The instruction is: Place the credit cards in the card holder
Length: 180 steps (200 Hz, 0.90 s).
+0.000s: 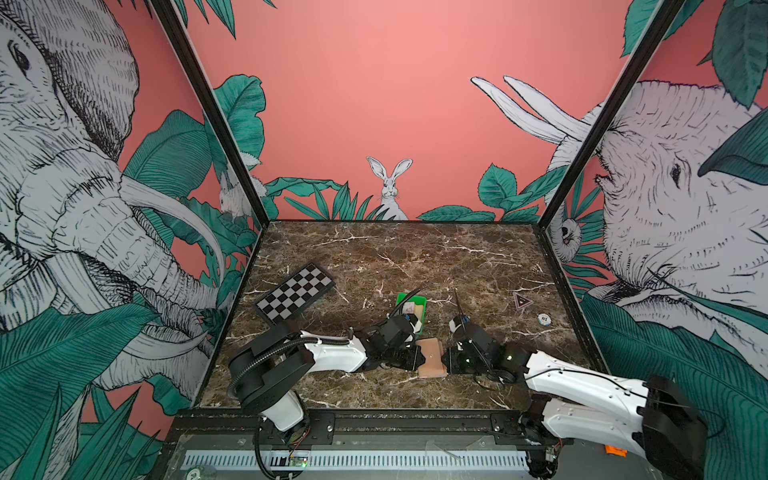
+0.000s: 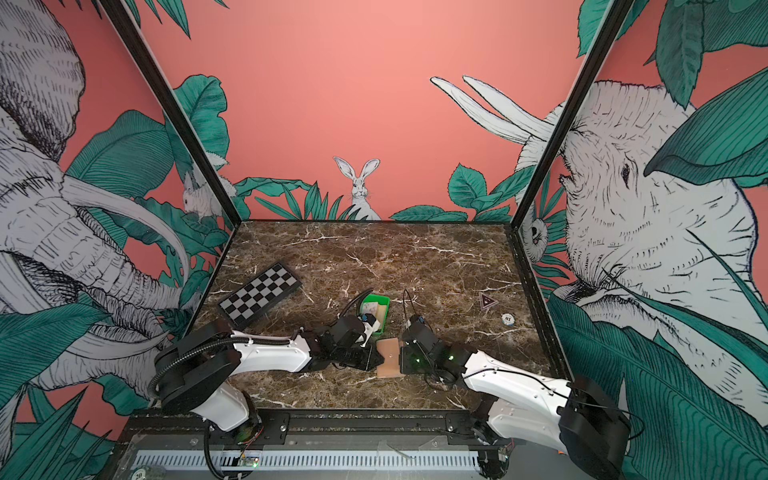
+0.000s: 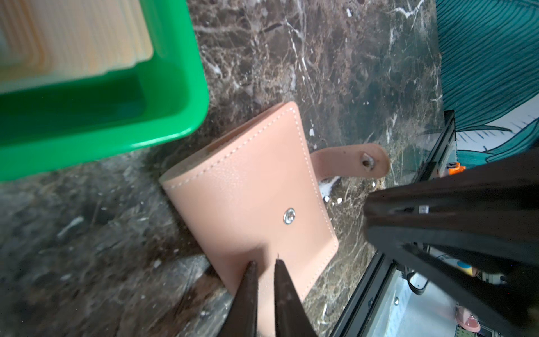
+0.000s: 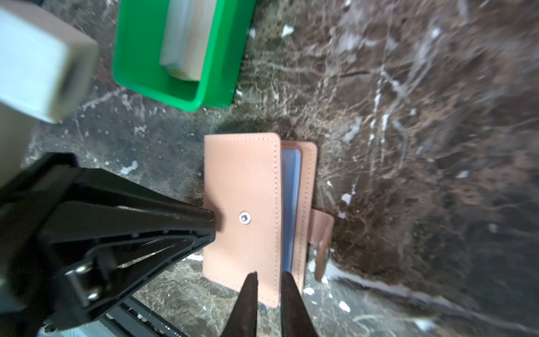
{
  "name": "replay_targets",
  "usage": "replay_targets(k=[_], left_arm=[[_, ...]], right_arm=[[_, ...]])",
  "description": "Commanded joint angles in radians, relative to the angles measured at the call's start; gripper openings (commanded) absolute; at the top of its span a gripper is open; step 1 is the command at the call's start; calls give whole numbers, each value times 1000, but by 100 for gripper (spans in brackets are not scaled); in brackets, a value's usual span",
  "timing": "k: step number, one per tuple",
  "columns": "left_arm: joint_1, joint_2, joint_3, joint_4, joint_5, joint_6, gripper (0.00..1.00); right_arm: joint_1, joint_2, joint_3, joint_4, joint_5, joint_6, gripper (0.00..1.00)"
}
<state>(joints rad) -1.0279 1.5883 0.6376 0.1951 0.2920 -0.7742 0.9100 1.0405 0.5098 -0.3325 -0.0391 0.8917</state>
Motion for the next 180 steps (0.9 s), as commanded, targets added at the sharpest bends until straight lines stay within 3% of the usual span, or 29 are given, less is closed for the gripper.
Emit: replay_targets(k=[1,86,134,180], left_arm=[[-8,-14,-36,-27,-34,-8,15],[-18,18,-37,68,-25,-22,16],[-25,35,-31,72,-33,-31,16],[-26,26,-30,61,-31,-27,16]], right_arm=[[-12,-43,53,-121,48,-21,17],[-129,-65,173,-416,65,-111,22],[-167,-11,168,-392,-1,-153,24],[-169,46,164,-251,-99,-150,25]])
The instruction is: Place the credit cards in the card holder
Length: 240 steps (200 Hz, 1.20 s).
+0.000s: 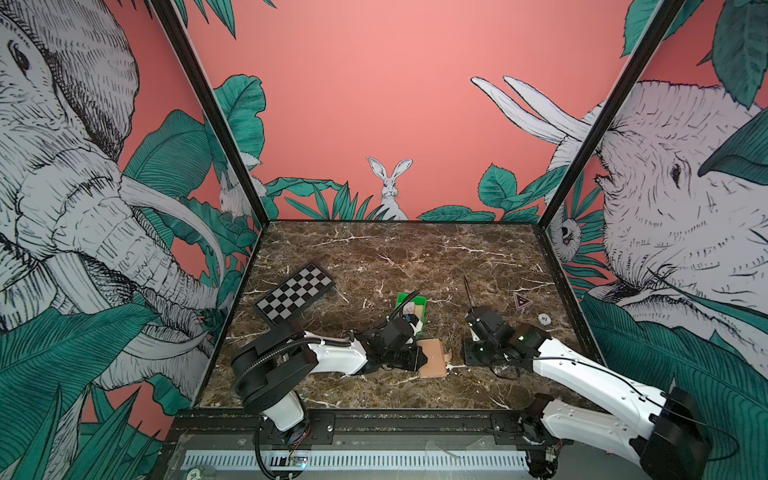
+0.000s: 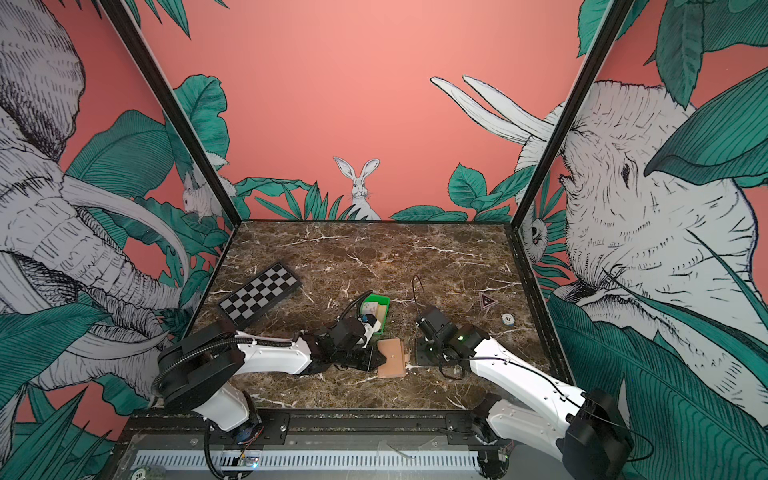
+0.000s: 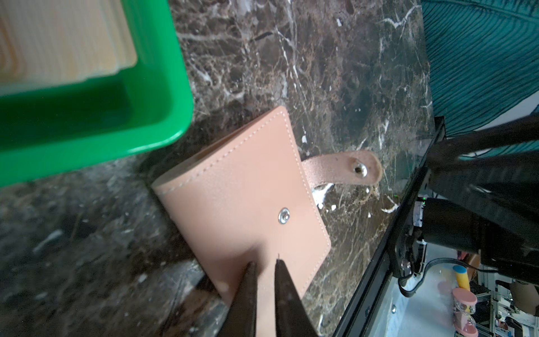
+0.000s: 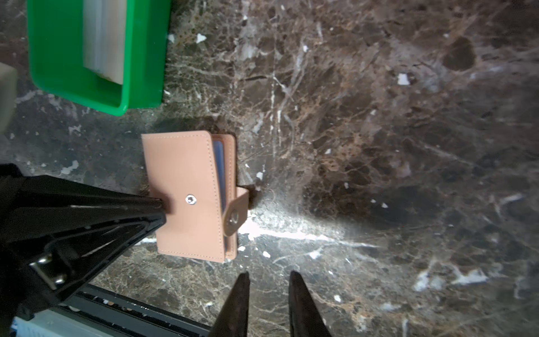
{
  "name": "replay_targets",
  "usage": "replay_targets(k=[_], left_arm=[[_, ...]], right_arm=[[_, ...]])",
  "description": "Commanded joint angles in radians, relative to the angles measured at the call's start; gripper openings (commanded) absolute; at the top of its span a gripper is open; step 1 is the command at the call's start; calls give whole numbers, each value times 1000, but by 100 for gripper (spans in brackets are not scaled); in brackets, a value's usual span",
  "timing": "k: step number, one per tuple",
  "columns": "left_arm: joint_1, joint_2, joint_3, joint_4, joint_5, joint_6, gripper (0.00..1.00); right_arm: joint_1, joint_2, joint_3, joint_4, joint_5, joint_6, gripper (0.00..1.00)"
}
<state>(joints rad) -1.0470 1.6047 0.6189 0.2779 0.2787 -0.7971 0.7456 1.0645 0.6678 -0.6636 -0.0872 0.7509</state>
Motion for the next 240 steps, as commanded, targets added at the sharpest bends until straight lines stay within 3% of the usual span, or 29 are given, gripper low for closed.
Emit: replay_targets(k=[1,77,161,190,214,240], left_arm=[[-7,9,-11,-22,-17,-4,16],[-8,29,15,-39,8,11,16],[-8,24,13,-44,1,13,16],[-10,26,13,-38,2,10,16],[-11,30,13,-34,2,8,16],[-14,32,10,-26,3,6,16]], right_arm=[[-4,24,7,82,-51,-9,25],[-3,133,28,130,-65,-10,25],[-4,168,49,128,-37,-21,11],[-3,175,46,127,-45,-23,11],[-3,177,42,127,-45,-22,18],[-3,181,41,128,-46,-22,14]])
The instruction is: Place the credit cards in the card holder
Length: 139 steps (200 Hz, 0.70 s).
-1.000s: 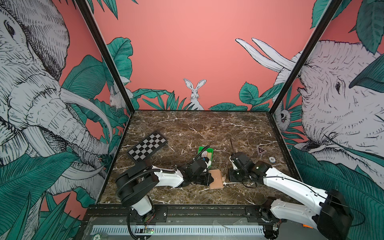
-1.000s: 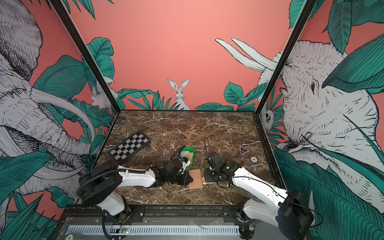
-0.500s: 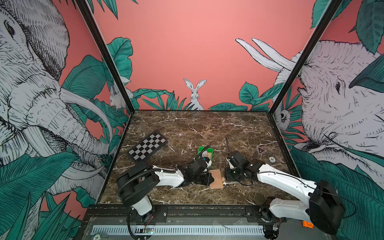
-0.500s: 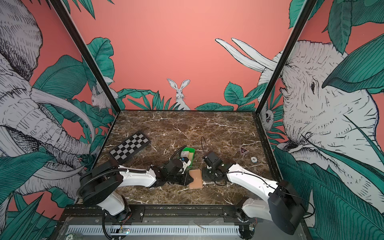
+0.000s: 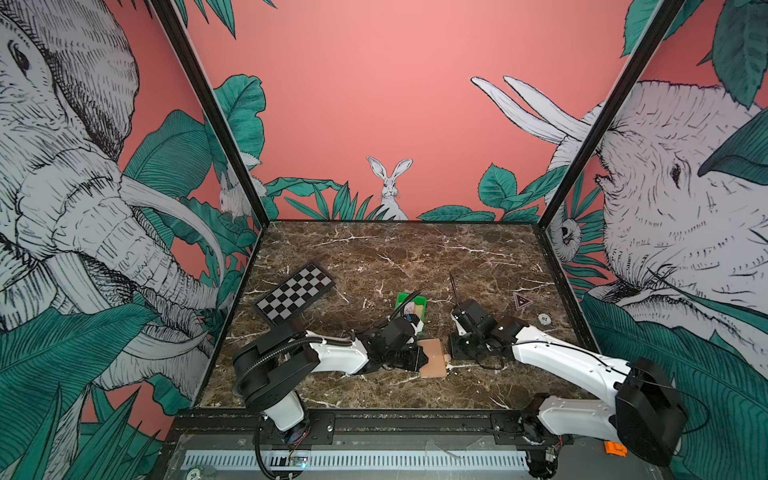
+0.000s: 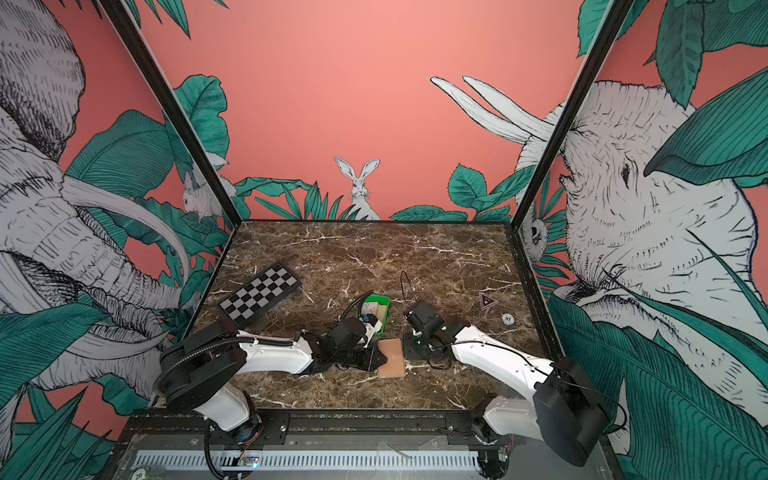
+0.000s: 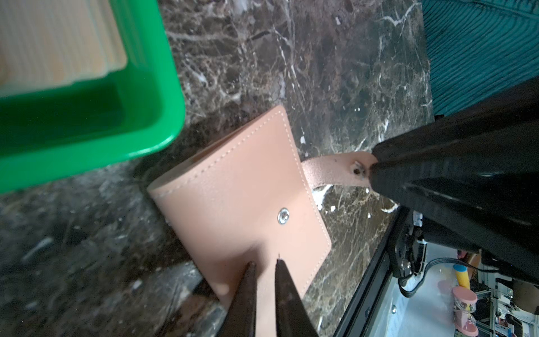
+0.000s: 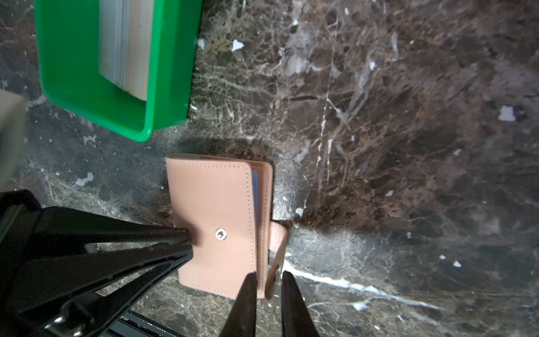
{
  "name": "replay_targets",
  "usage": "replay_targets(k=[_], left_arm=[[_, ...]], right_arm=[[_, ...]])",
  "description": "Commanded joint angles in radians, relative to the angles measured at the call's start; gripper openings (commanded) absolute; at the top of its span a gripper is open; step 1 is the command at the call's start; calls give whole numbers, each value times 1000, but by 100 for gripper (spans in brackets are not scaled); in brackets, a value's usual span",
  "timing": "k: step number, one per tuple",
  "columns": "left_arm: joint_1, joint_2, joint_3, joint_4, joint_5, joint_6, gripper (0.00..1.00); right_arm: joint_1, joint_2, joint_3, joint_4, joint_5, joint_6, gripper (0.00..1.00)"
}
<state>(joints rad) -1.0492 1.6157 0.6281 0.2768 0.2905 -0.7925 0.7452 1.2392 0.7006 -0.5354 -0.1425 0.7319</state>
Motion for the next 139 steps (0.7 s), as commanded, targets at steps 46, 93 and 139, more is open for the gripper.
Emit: replay_targets(k=[46,93,139], left_arm=[[-14,19,-8,-16,-13,-4,16],[-16,25,-7,-4,-13,-8,16],[-18,27,-3,-2,-13,-11,16]], right_arm=[[-4,19,9,5,4,-5,14],[-4,22,4,11,4,-1,8],[-4,18,3,24,-12,-2,1]])
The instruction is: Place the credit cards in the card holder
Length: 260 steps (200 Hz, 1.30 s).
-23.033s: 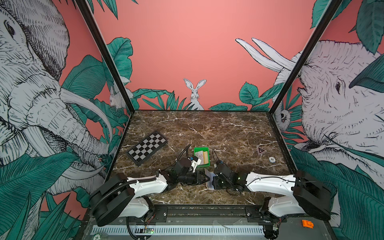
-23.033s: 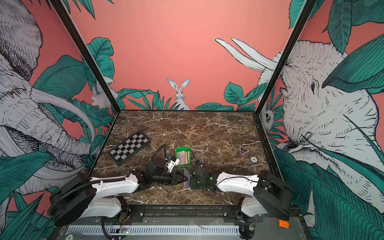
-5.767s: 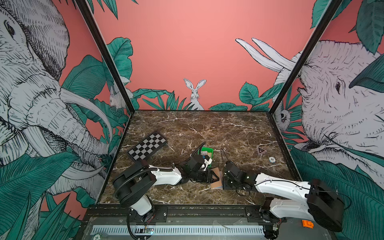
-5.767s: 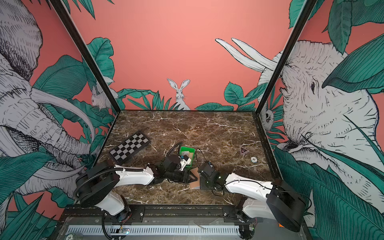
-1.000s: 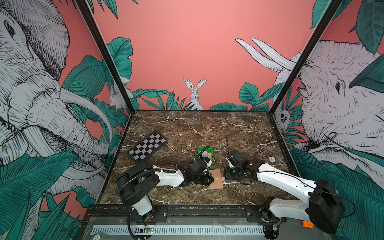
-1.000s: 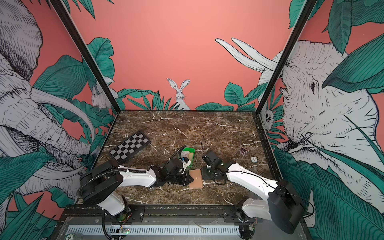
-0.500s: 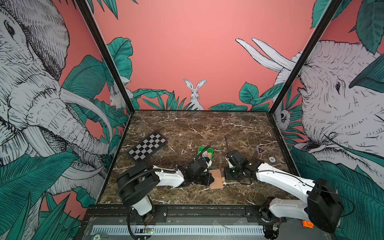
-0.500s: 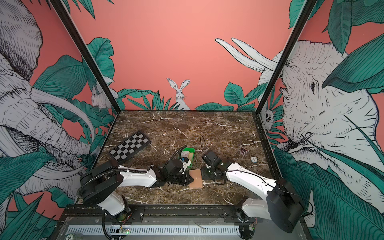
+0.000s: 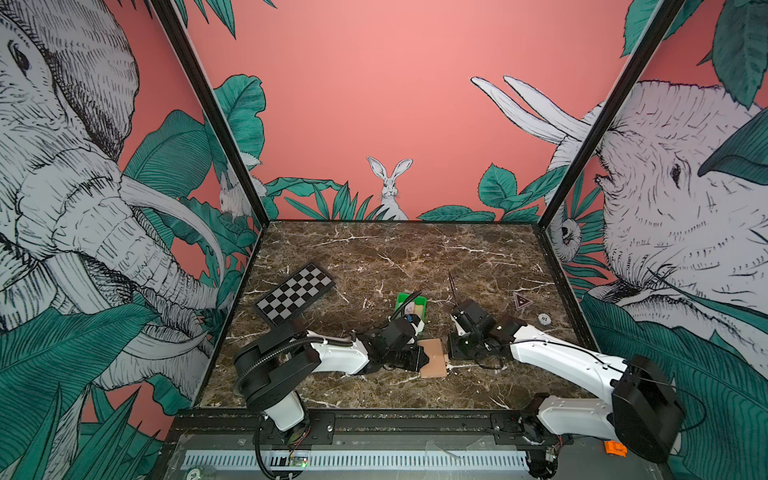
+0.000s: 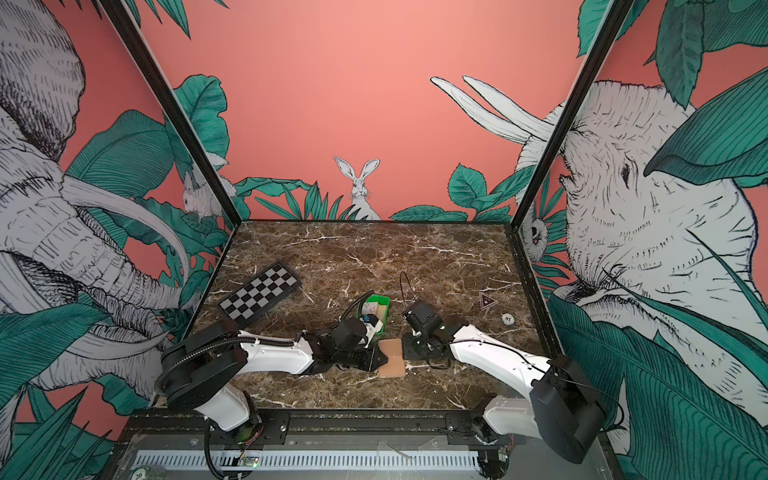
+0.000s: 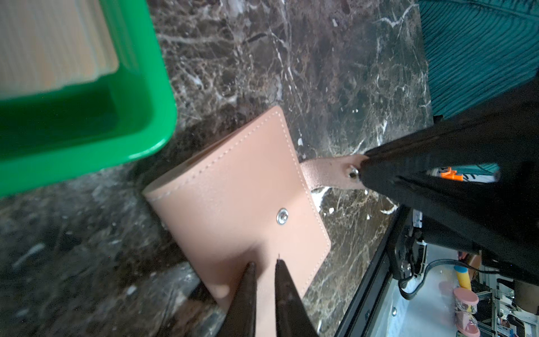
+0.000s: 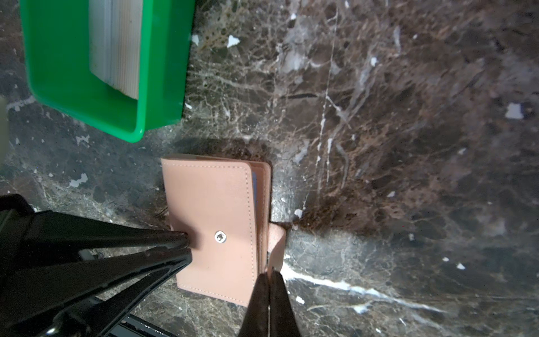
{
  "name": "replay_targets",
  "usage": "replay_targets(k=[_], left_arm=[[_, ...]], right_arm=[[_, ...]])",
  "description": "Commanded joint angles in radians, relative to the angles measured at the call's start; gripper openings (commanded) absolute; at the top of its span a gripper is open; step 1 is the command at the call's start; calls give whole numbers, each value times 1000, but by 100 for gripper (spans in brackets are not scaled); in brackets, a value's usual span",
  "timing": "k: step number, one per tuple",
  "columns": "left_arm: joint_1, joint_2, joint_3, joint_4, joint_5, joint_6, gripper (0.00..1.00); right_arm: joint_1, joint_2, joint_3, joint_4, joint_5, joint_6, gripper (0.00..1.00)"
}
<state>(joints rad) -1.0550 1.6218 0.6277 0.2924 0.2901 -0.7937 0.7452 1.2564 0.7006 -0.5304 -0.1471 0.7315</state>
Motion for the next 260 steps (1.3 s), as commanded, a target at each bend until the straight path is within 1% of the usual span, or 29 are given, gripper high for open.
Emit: replay_targets(k=[1,73,146,260], left_arm=[[-13,20,-2,-18,-12,-10,16],[-18,21,-2,-7,-12,-16,16],[-28,58,7,33,0,-38,16],[-28,48,0,40,-5,-39,16]], right_arm=[[-4,1,2,19,-8,-1,1],[13,62,8,83,-51,7,0],[49,116,22,120,-51,20,0],[65,150,38,132,-45,26,0]])
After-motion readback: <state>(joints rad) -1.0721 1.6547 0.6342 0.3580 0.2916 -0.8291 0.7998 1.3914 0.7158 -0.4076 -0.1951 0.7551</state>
